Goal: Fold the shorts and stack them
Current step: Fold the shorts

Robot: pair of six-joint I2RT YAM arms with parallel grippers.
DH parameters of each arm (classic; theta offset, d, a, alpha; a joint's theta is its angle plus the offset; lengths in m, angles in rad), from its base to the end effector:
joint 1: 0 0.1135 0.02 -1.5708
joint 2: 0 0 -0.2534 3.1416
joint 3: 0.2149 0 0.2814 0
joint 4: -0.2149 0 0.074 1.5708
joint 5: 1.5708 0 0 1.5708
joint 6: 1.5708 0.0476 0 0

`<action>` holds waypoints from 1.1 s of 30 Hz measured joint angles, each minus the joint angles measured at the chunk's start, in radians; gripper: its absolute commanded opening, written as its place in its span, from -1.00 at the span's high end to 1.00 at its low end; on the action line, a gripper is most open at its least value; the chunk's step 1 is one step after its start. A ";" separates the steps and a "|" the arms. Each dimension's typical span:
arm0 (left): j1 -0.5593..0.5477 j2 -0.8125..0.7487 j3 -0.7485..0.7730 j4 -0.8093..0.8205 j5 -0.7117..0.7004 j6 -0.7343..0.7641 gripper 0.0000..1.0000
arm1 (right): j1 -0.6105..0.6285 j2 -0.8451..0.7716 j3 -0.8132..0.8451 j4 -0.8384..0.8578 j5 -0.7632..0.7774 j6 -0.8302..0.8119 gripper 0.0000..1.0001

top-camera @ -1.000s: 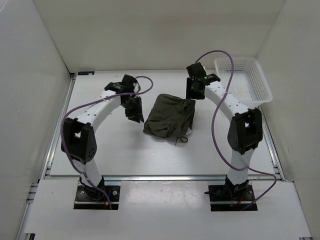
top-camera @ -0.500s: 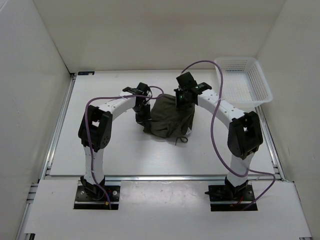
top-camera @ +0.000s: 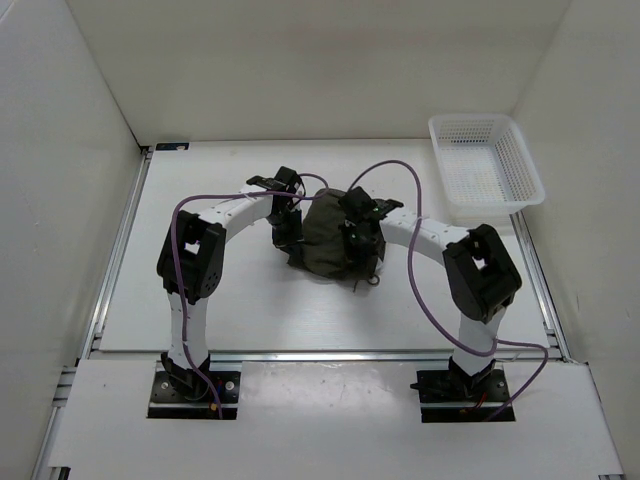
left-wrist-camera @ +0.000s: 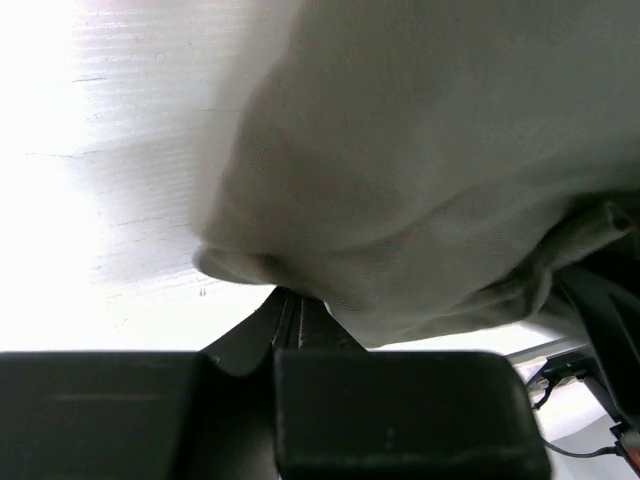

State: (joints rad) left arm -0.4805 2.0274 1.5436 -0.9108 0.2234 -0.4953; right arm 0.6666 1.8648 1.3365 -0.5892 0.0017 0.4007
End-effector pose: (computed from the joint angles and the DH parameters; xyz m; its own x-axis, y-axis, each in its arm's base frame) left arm 0.3712 -0.2054 0.1476 -0.9987 -0.0021 -0.0506 0.0119 0.9613 -0.2752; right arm 0.3257 0.2562 0.1600 -0.8915 -0.2051 -0.4038 -0.2932 0.9409 0.1694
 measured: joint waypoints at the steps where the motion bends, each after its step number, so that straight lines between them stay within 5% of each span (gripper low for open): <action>1: 0.000 0.000 0.000 0.000 0.000 0.000 0.79 | -0.002 -0.016 -0.038 -0.003 0.008 -0.002 0.99; 6: 0.000 0.000 0.000 0.000 -0.003 -0.001 0.79 | -0.005 -0.195 -0.190 -0.053 0.039 -0.010 0.99; 13: 0.000 0.000 0.000 0.000 -0.004 0.000 0.79 | 0.015 -0.360 -0.170 -0.114 0.075 0.012 0.96; 25: 0.000 -0.021 0.151 -0.009 0.035 -0.019 0.79 | 0.022 -0.068 0.044 -0.053 0.116 0.019 0.99; 33: -0.008 0.135 0.317 -0.001 0.086 -0.049 0.79 | 0.022 -0.044 -0.024 -0.026 0.101 0.018 0.99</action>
State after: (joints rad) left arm -0.4881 2.1624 1.8606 -0.9119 0.3096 -0.5446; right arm 0.6888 1.8210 1.3121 -0.6155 0.1024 0.4183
